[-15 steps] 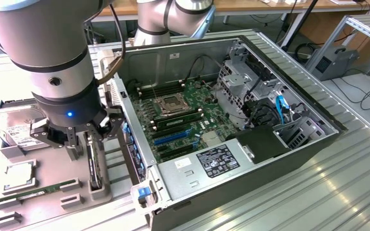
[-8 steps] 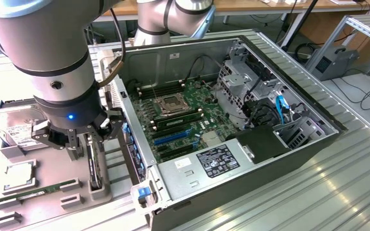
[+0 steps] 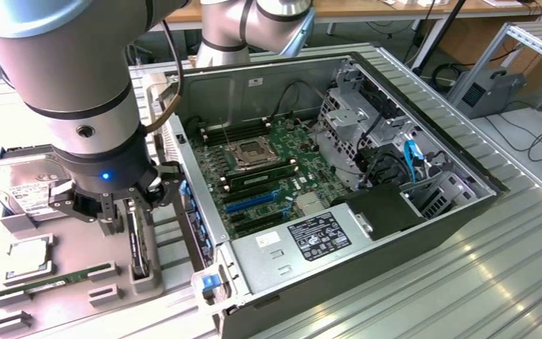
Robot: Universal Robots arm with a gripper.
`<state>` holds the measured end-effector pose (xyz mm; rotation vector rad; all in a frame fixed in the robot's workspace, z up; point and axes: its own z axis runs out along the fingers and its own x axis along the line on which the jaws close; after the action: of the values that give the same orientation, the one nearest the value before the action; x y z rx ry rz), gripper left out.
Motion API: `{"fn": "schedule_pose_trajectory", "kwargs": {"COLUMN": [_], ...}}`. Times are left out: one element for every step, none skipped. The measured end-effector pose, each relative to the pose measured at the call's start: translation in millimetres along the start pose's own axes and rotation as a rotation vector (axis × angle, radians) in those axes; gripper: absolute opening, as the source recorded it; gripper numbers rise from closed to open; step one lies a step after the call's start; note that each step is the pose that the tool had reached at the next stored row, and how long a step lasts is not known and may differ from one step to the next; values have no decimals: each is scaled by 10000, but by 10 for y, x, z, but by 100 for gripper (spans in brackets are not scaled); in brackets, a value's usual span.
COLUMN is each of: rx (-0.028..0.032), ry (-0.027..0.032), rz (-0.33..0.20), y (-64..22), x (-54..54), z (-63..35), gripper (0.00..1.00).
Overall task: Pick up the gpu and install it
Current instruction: 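Pick up the gpu and move the gpu toward the slot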
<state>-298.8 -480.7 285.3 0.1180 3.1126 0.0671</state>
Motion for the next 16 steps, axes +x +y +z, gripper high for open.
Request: {"fn": "schedule_pose_trajectory", "kwargs": {"rx": [0, 0, 1, 1, 0, 0, 0, -1, 0, 0, 0, 0, 0, 0, 0, 0], "ry": [0, -1, -1, -1, 0, 0, 0, -1, 0, -1, 0, 0, 0, 0, 0, 0], "rz": [-1, 0, 0, 0, -1, 0, 0, 0, 0, 0, 0, 0, 0, 0, 2, 0], "y": [0, -1, -1, -1, -2, -1, -2, -2, -3, -3, -3, -3, -4, -3, -2, -1], "x": [0, 0, 0, 1, 1, 1, 1, 1, 1, 2, 2, 2, 2, 2, 3, 3], "z": [5, 12, 17, 22, 29, 35, 43, 50, 59, 65, 71, 77, 84, 89, 95, 101], "gripper": [42, 42, 42, 42, 42, 42, 42, 42, 42, 42, 42, 42, 42, 42, 42, 42]}}
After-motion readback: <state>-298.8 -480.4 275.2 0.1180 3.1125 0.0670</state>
